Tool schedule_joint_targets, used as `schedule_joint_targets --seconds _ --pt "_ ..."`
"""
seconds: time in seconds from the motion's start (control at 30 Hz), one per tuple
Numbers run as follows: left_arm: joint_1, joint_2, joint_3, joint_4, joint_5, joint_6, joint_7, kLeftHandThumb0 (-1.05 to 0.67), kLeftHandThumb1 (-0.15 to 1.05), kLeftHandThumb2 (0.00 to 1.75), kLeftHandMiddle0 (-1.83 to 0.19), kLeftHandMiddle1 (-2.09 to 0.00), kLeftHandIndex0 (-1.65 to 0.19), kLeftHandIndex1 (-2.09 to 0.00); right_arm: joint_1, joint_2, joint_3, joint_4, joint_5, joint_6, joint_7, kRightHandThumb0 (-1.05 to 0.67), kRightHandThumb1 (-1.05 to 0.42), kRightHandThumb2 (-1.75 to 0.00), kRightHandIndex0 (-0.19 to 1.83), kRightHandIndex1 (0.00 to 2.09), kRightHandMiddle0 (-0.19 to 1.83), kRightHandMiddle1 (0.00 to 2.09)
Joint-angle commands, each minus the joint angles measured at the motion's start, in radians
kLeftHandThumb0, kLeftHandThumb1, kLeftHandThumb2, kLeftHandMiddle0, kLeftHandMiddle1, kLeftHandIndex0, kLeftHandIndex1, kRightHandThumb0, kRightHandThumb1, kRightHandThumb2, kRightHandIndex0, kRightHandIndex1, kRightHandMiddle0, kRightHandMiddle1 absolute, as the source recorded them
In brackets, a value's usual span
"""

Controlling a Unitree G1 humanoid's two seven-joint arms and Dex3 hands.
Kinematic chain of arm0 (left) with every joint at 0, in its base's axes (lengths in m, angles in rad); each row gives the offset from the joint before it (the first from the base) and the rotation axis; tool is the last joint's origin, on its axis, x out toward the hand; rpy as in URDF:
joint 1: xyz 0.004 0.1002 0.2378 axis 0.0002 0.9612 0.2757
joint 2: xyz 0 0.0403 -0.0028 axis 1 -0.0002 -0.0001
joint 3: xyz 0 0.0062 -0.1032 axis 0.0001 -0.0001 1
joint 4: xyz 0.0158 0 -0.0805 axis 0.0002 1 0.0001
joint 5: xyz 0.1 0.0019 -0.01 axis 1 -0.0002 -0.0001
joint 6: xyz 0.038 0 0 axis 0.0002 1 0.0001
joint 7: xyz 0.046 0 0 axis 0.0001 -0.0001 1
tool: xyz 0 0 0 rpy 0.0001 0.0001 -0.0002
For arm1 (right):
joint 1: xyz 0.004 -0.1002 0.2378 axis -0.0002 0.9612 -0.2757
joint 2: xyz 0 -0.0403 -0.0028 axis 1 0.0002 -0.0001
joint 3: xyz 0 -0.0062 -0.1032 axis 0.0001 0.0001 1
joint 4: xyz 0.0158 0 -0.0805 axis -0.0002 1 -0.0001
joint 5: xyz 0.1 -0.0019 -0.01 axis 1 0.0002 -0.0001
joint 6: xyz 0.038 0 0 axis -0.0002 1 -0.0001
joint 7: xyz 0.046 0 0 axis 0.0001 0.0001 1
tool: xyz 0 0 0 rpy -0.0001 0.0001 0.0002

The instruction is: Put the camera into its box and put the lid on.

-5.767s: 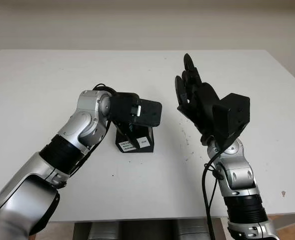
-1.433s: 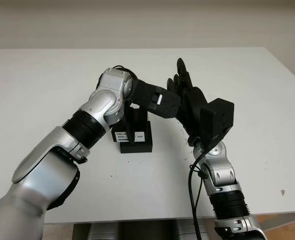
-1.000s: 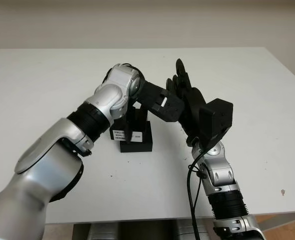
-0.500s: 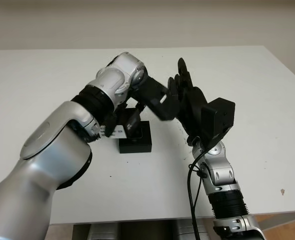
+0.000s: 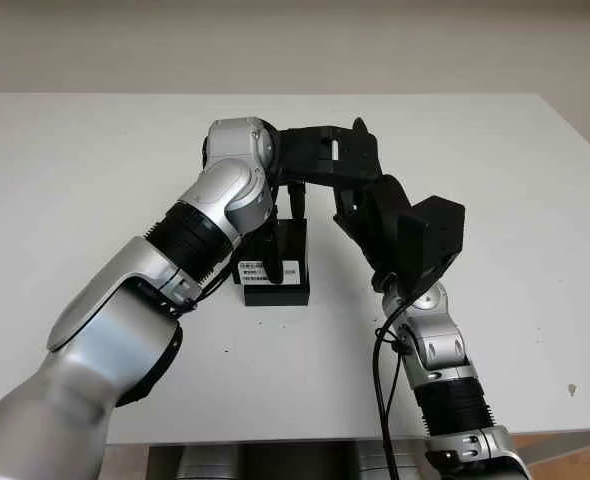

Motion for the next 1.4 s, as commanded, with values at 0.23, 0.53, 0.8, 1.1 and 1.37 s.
schedule_joint_targets --seconds 0.23,0.53,0.8,1.1,1.37 --pt "0.045 -0.038 0.006 -0.067 -0.065 0.088 0.053 -0.17 0.98 0.40 -0.68 -2.04 0.13 -1.06 -0.031 -0.004 -0.011 0.004 0.001 -0.021 0.000 -0.80 -1.05 -0.62 -0.17 0.05 -0.17 0.05" --pt "0.040 0.004 -0.098 -0.113 -0.078 0.005 -0.111 -0.64 1.05 0.69 0.19 -0.02 0.19 -0.02 -0.048 -0.044 -0.051 -0.025 0.009 0.006 -0.003 -0.80 -1.05 -0.64 -0.18 0.03 -0.19 0.01" --pt "0.032 0.044 -0.113 -0.165 -0.076 -0.034 -0.167 -0.72 1.05 0.75 0.19 0.00 0.19 0.00 -0.057 -0.064 -0.064 -0.034 0.009 0.018 -0.003 -0.81 -1.05 -0.63 -0.18 0.04 -0.19 0.00" --pt "0.107 0.192 -0.122 -0.349 0.010 -0.121 -0.156 -0.78 1.05 0.65 0.19 0.00 0.19 0.00 -0.048 -0.077 -0.075 -0.027 0.019 -0.003 0.013 -0.78 -1.05 -0.63 -0.18 0.05 -0.19 0.00" --pt "0.313 0.353 -0.007 -0.621 0.069 -0.338 0.089 -1.02 1.05 0.57 0.19 0.00 0.19 0.00 -0.050 -0.108 -0.089 -0.038 0.032 0.010 0.041 -0.78 -1.05 -0.63 -0.19 0.03 -0.19 0.00"
